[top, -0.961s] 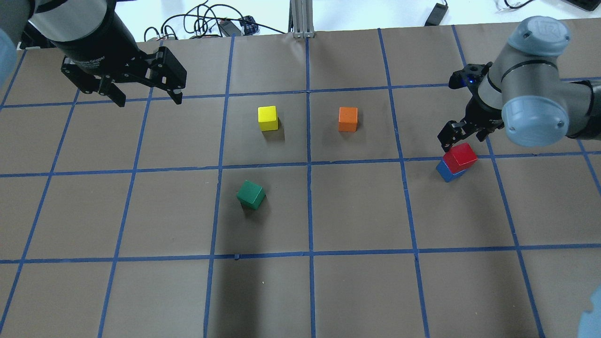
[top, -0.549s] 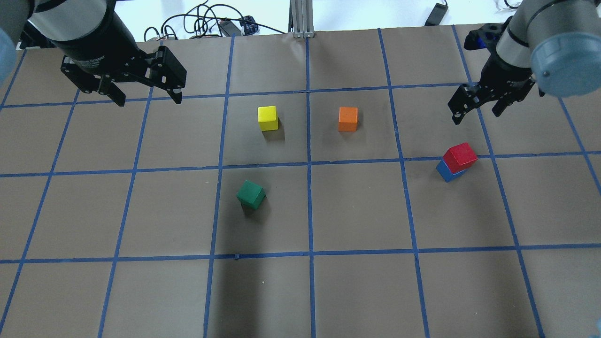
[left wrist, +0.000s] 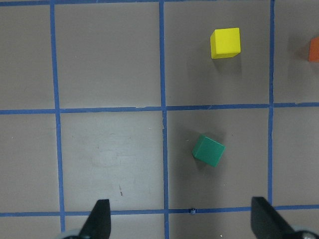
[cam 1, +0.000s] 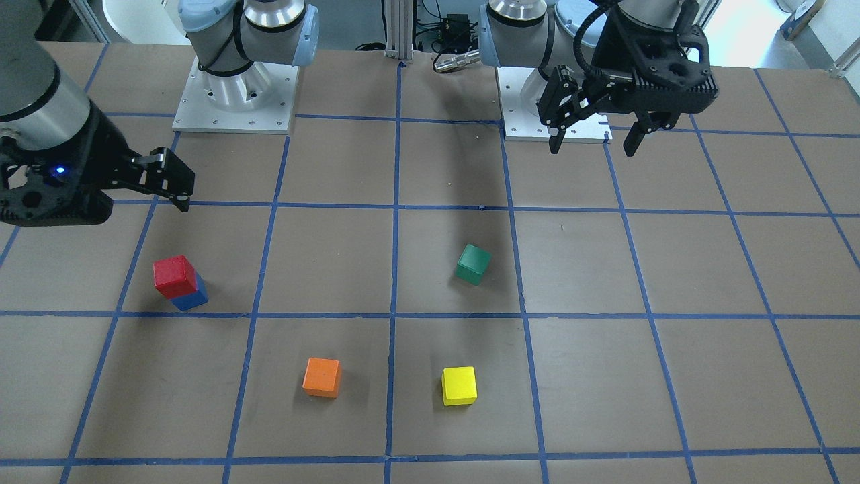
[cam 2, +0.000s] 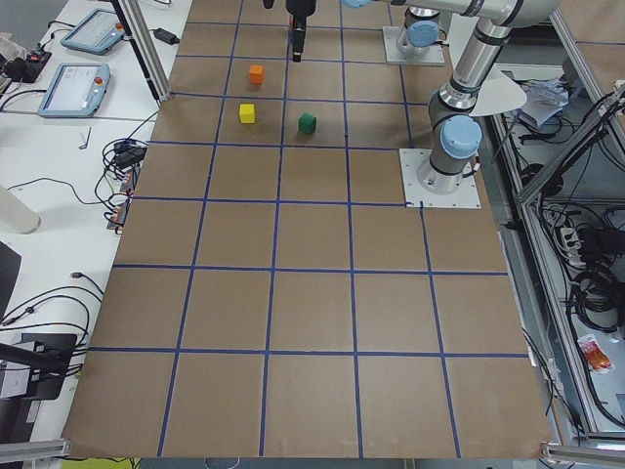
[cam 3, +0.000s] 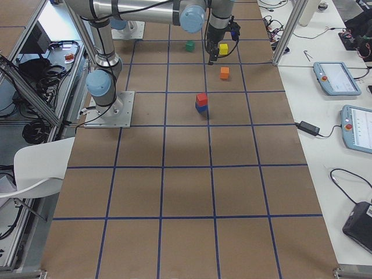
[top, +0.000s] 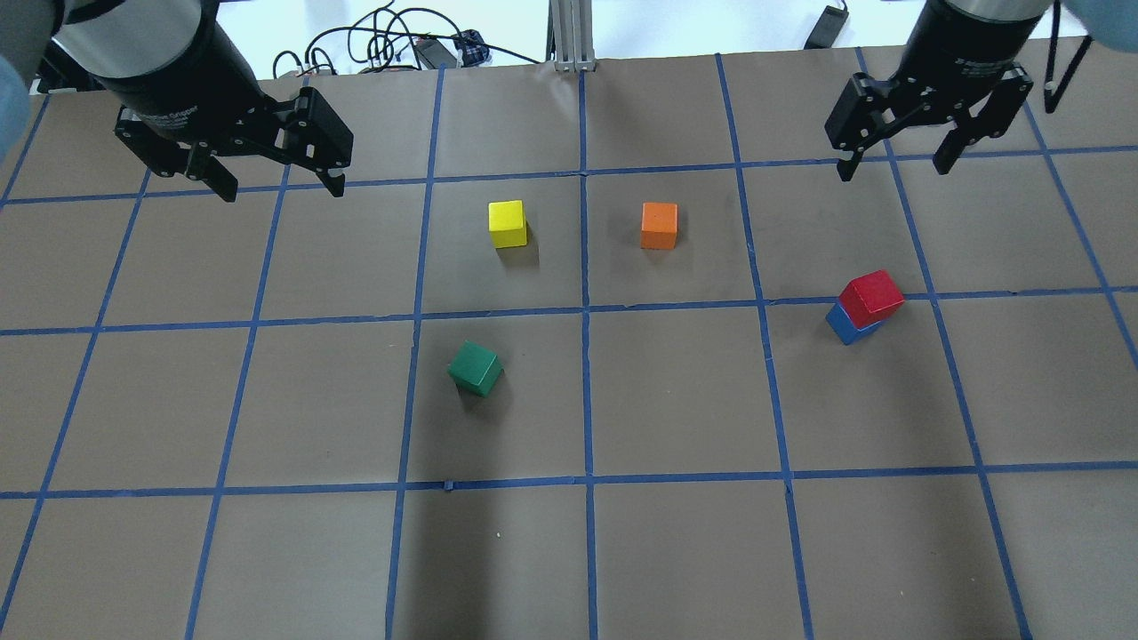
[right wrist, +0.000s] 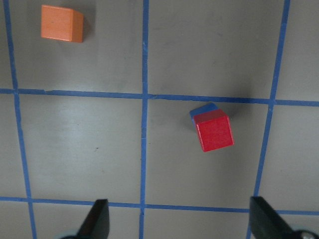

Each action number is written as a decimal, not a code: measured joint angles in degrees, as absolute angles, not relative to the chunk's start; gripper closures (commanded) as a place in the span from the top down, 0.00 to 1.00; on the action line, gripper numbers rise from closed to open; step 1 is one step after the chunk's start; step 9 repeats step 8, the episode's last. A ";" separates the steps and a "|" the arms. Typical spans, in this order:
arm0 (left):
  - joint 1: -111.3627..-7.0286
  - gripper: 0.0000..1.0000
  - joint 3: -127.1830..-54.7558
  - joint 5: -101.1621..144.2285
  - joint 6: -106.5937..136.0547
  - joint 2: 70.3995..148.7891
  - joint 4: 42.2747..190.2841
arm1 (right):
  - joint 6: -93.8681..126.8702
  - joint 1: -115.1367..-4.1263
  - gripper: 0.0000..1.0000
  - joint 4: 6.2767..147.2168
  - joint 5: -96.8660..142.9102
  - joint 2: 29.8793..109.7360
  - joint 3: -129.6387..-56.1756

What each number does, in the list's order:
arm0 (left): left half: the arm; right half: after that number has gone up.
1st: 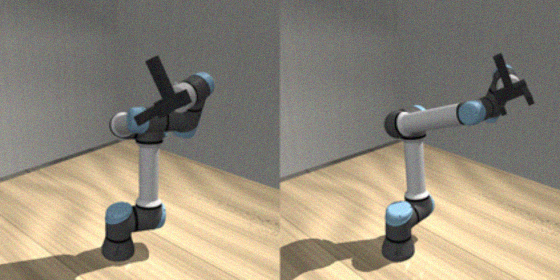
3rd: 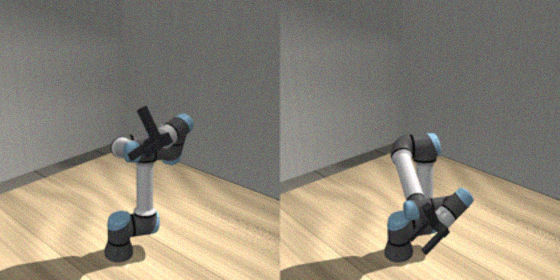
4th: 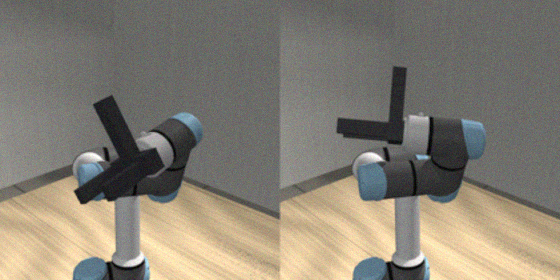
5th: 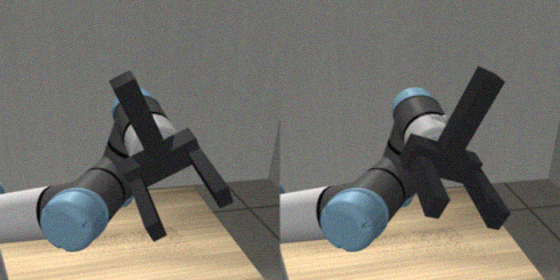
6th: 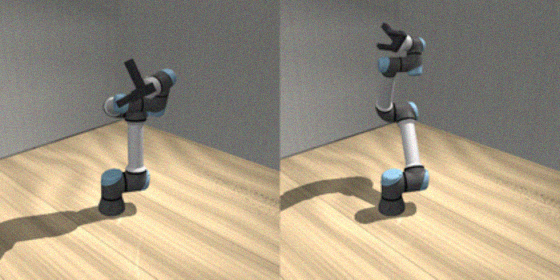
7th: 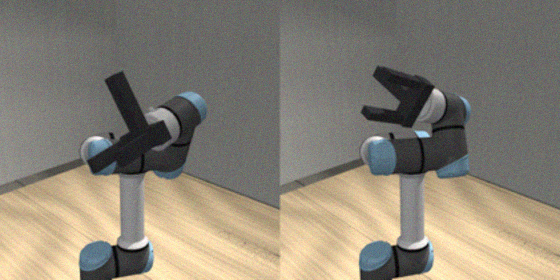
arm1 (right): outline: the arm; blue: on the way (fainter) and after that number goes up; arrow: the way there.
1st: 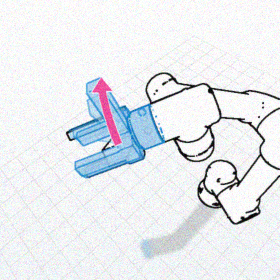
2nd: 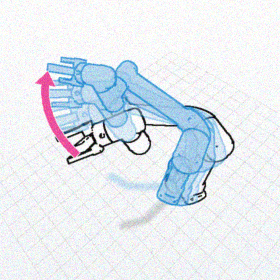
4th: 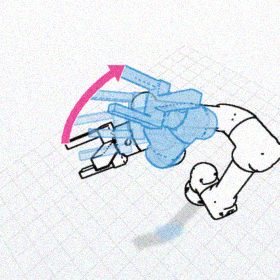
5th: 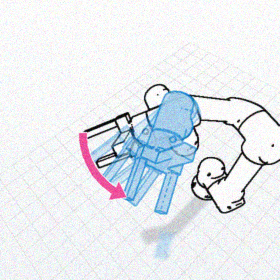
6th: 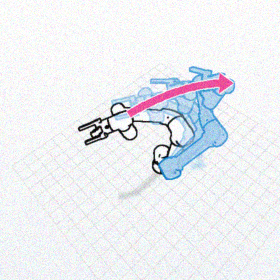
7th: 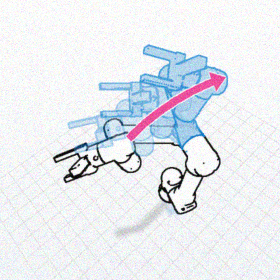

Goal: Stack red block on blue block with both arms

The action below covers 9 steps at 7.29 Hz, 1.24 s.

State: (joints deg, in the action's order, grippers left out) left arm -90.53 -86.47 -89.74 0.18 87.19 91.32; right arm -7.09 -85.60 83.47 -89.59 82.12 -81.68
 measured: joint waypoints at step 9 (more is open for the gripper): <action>-90.53 1.00 -86.48 -89.78 0.18 87.10 91.32 | -3.45 -90.03 1.00 82.65 -90.16 85.39 -84.82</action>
